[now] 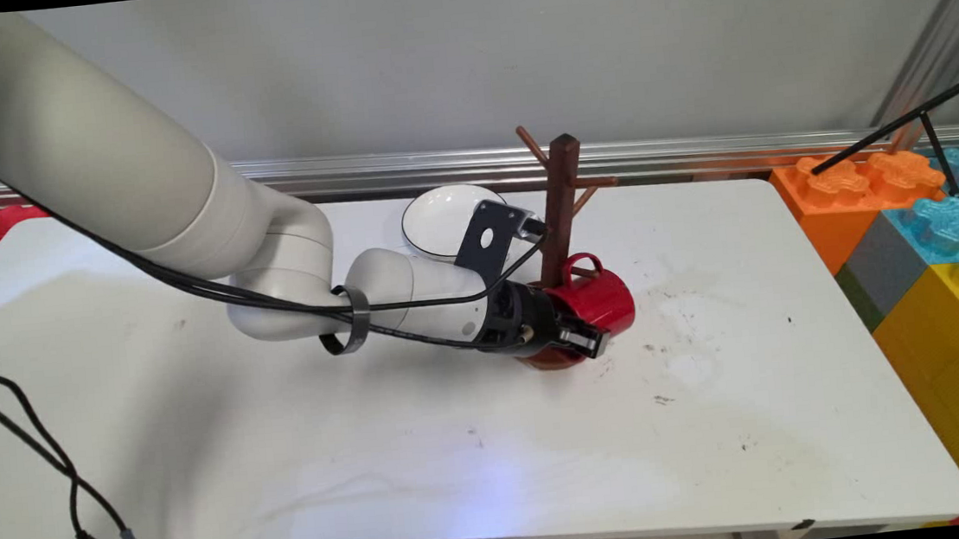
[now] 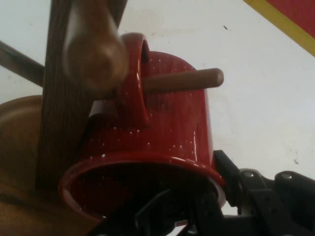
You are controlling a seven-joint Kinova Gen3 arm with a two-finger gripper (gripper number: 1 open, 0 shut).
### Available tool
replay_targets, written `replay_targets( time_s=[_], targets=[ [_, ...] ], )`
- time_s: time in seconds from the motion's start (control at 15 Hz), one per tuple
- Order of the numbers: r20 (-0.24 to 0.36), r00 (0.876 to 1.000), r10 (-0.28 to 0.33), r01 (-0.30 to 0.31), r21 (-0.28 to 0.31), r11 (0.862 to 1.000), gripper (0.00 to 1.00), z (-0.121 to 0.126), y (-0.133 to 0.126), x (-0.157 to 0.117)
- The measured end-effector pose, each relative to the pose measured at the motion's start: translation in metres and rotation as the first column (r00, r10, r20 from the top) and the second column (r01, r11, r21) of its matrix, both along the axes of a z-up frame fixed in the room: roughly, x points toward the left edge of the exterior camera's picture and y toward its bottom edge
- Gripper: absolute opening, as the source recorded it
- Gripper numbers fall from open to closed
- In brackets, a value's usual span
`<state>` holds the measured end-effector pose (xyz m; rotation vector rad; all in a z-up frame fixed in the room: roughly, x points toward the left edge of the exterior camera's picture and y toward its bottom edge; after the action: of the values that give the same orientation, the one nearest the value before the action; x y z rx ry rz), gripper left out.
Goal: Place the picked object on the table
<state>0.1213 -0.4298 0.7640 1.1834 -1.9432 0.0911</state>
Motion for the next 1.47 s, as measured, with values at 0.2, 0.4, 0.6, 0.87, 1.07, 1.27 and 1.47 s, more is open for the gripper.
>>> replay_targets(
  time_s=[0.2, 0.4, 0.6, 0.87, 1.07, 1.27, 1.47],
  targets=[
    [0.0, 1.0, 0.0, 0.0, -0.006, 1.0, 0.0, 0.001, 0.0, 0.002],
    [-0.002, 1.0, -0.003, 0.003, -0.011, 1.0, 0.0, 0.004, 0.002, 0.004],
    [-0.007, 1.0, -0.008, 0.008, -0.015, 1.0, 0.0, 0.009, 0.004, 0.007],
    [-0.018, 1.0, -0.019, 0.018, -0.016, 1.0, 0.0, 0.019, 0.011, 0.009],
    [-0.026, 0.999, -0.028, 0.028, -0.016, 0.999, 0.0, 0.026, 0.017, 0.01],
    [-0.037, 0.998, -0.044, 0.044, -0.016, 0.999, 0.0, 0.035, 0.025, 0.012],
    [-0.048, 0.997, -0.066, 0.065, -0.018, 0.998, 0.0, 0.045, 0.034, 0.013]
  ],
)
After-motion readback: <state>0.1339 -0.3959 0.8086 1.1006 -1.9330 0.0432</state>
